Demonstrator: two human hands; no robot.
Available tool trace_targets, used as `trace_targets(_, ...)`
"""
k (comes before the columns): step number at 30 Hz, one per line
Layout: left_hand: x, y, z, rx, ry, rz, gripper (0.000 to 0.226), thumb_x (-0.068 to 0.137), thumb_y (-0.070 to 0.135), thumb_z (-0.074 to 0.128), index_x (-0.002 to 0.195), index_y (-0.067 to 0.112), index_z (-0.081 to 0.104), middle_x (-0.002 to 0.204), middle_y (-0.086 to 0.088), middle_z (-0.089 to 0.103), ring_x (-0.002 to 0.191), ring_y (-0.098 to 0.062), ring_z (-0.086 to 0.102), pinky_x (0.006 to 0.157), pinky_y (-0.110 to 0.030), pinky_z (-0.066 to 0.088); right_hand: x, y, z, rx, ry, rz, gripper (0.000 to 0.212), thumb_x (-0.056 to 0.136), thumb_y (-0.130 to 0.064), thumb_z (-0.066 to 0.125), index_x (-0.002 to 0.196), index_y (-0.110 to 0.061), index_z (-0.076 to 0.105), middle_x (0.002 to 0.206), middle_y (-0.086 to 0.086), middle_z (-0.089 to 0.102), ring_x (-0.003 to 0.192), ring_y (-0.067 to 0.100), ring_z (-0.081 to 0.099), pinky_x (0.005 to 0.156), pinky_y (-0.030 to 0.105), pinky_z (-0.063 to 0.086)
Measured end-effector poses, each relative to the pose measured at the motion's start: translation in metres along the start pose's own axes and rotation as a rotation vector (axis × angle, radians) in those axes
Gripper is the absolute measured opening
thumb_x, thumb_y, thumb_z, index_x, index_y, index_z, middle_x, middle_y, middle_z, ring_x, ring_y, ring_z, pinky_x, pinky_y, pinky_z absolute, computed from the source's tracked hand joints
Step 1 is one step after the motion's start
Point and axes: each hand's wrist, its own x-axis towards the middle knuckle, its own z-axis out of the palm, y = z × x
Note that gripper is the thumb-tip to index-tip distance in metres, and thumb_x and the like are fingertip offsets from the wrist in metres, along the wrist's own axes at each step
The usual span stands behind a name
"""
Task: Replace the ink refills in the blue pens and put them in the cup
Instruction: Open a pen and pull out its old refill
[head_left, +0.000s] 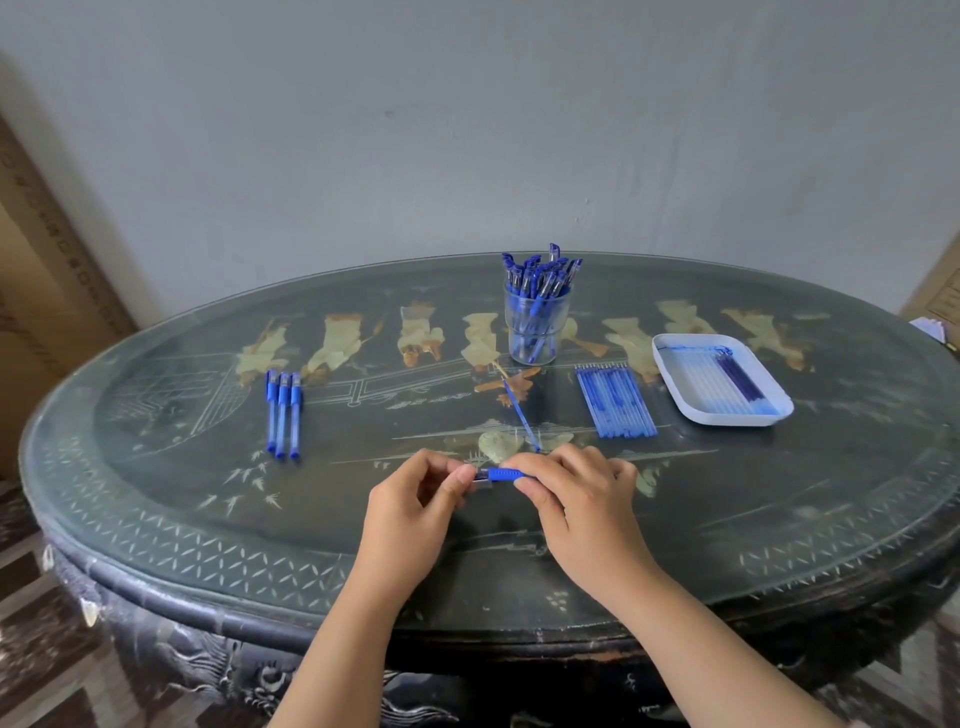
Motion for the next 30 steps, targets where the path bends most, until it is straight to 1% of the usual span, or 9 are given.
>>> trace_targets(2, 0.0000, 0.0021, 0.0009, 0.019, -0.002, -0.001, 0.012, 0.092, 0.020, 0.063, 0.082, 0.015, 0.067, 0.068, 0.014, 0.068, 0.063, 0.000, 0.059, 0.064, -0.008, 0.042, 0.0000, 0.0004, -0.0001, -0.002, 0.000, 0.001, 0.027, 0.097, -0.038, 0.042, 0.110, -0.041, 0.065, 0.084, -0.013, 0.054, 0.078, 0.013, 0.054, 0.072, 0.035, 0.030)
trace_targets(6, 0.0005, 0.0000, 0.0018, 0.064, 0.013, 0.004, 0.019, 0.095, 0.024, 0.058, 0.079, 0.016, 0.065, 0.066, 0.002, 0.066, 0.062, -0.006, 0.059, 0.064, -0.012, 0.044, -0.0006, 0.0007, 0.0003, -0.015, 0.002, -0.011, 0.027, 0.097, -0.038, 0.042, 0.111, -0.040, 0.065, 0.084, -0.013, 0.054, 0.079, 0.013, 0.053, 0.073, 0.036, 0.031)
trace_targets(13, -0.0009, 0.0044, 0.0016, 0.017, 0.080, -0.081, 0.033, 0.099, 0.030, 0.052, 0.072, 0.013, 0.060, 0.066, 0.000, 0.065, 0.056, -0.004, 0.052, 0.061, -0.014, 0.042, -0.0012, 0.0018, 0.0004, -0.010, 0.014, 0.004, 0.026, 0.097, -0.037, 0.043, 0.110, -0.041, 0.064, 0.084, -0.014, 0.052, 0.079, 0.013, 0.052, 0.073, 0.036, 0.029)
trace_targets(17, -0.0008, 0.0034, 0.0010, -0.105, 0.138, -0.127, 0.025, 0.097, 0.026, 0.056, 0.079, 0.011, 0.062, 0.070, 0.002, 0.070, 0.062, -0.005, 0.061, 0.067, -0.018, 0.049, -0.0004, 0.0015, 0.0002, -0.009, 0.029, 0.016, 0.025, 0.096, -0.036, 0.044, 0.109, -0.041, 0.065, 0.084, -0.015, 0.050, 0.079, 0.012, 0.051, 0.073, 0.034, 0.027)
trace_targets(20, 0.0003, 0.0031, -0.0004, -0.201, 0.213, -0.161, 0.014, 0.094, 0.020, 0.063, 0.086, 0.009, 0.065, 0.074, -0.002, 0.072, 0.067, -0.008, 0.066, 0.070, -0.021, 0.053, -0.0008, 0.0020, 0.0002, -0.007, 0.033, 0.020, 0.025, 0.096, -0.035, 0.045, 0.109, -0.041, 0.065, 0.084, -0.015, 0.050, 0.079, 0.011, 0.051, 0.073, 0.035, 0.027)
trace_targets(24, 0.0026, 0.0007, -0.0028, -0.237, 0.259, -0.185, 0.009, 0.093, 0.015, 0.064, 0.085, 0.011, 0.067, 0.074, -0.005, 0.073, 0.070, -0.014, 0.068, 0.073, -0.028, 0.055, -0.0009, 0.0022, 0.0001, 0.005, 0.038, 0.024, 0.024, 0.096, -0.035, 0.045, 0.108, -0.042, 0.065, 0.083, -0.015, 0.050, 0.078, 0.012, 0.052, 0.073, 0.035, 0.029)
trace_targets(26, 0.0036, -0.0012, -0.0014, -0.198, 0.261, -0.196, 0.008, 0.093, 0.015, 0.064, 0.085, 0.013, 0.067, 0.073, -0.002, 0.073, 0.067, -0.010, 0.067, 0.074, -0.022, 0.054, -0.0007, 0.0017, 0.0005, 0.005, 0.038, 0.024, 0.025, 0.096, -0.035, 0.044, 0.108, -0.042, 0.065, 0.083, -0.015, 0.050, 0.078, 0.012, 0.052, 0.073, 0.035, 0.027)
trace_targets(28, 0.0046, -0.0018, 0.0021, -0.067, 0.263, -0.176, 0.010, 0.093, 0.016, 0.065, 0.083, 0.019, 0.065, 0.071, 0.000, 0.071, 0.063, -0.003, 0.064, 0.069, -0.009, 0.048, -0.0006, 0.0018, 0.0005, 0.001, 0.037, 0.027, 0.025, 0.096, -0.036, 0.044, 0.108, -0.043, 0.065, 0.083, -0.015, 0.049, 0.078, 0.011, 0.051, 0.072, 0.034, 0.025)
trace_targets(30, 0.0047, -0.0015, 0.0053, 0.052, 0.249, -0.151, 0.015, 0.092, 0.017, 0.065, 0.080, 0.026, 0.062, 0.072, 0.003, 0.068, 0.064, -0.003, 0.061, 0.063, -0.005, 0.043, -0.0009, 0.0021, 0.0010, 0.001, 0.032, 0.032, 0.025, 0.096, -0.036, 0.044, 0.108, -0.043, 0.065, 0.083, -0.015, 0.048, 0.078, 0.011, 0.051, 0.072, 0.034, 0.025)
